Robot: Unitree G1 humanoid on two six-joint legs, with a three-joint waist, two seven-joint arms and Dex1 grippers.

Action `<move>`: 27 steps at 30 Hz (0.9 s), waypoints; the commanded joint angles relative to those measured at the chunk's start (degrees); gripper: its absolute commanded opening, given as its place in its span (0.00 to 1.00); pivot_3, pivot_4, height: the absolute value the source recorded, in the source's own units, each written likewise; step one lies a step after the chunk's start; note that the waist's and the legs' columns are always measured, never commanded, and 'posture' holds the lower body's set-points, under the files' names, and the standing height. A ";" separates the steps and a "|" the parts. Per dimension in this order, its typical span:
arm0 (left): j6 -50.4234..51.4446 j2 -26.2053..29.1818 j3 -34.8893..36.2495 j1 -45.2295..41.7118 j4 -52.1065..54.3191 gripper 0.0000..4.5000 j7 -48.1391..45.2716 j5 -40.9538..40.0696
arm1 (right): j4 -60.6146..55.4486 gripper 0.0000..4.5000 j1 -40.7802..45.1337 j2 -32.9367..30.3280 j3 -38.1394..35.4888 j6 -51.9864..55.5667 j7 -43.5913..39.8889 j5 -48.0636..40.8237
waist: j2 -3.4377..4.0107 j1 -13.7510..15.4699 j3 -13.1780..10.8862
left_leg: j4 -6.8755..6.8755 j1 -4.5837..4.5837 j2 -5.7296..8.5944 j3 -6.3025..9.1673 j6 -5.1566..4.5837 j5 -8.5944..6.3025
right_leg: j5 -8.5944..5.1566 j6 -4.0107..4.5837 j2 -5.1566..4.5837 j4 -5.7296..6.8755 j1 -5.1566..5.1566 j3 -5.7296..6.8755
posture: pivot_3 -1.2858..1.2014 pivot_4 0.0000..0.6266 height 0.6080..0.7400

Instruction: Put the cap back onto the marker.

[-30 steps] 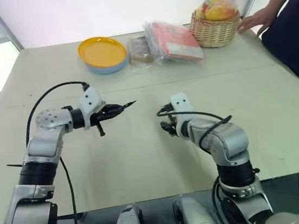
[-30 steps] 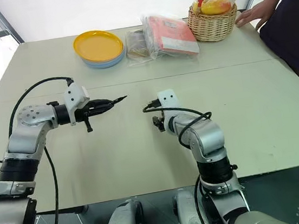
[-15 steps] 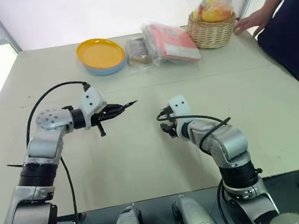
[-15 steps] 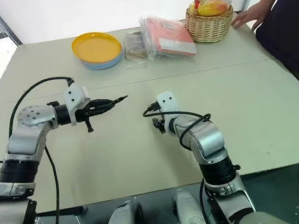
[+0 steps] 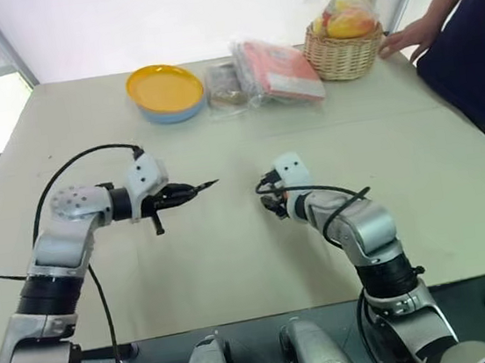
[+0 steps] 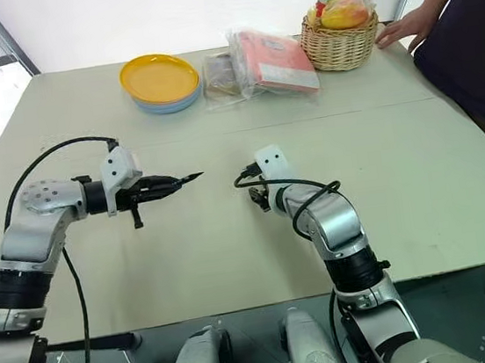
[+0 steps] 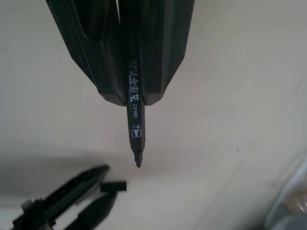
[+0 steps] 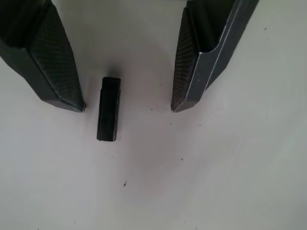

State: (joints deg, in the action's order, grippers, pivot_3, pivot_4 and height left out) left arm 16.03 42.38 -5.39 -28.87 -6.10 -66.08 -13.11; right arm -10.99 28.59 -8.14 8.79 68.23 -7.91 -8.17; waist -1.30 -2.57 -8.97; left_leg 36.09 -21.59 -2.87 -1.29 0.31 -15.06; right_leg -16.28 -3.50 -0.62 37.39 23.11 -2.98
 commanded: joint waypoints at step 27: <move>0.00 2.29 -0.79 -1.85 0.69 0.00 -3.24 1.10 | 1.86 0.01 7.00 -17.97 4.61 -17.02 -16.52 2.22 | 0.21 0.14 -0.29 | -0.16 -0.21 0.02 -0.02 0.00 0.00 | -0.06 0.10 -0.06 -0.21 0.23 -0.06 | 0.52 0.24 1.00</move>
State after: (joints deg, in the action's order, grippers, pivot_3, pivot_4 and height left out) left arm 17.91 44.57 -6.11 -29.18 -4.99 -68.82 -12.66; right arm -7.89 32.29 -23.52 14.16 56.78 -19.30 -6.58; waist -1.08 -2.43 -9.26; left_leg 36.04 -22.01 -2.83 -1.32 0.30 -15.06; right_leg -16.34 -3.40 -0.68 37.15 23.46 -3.03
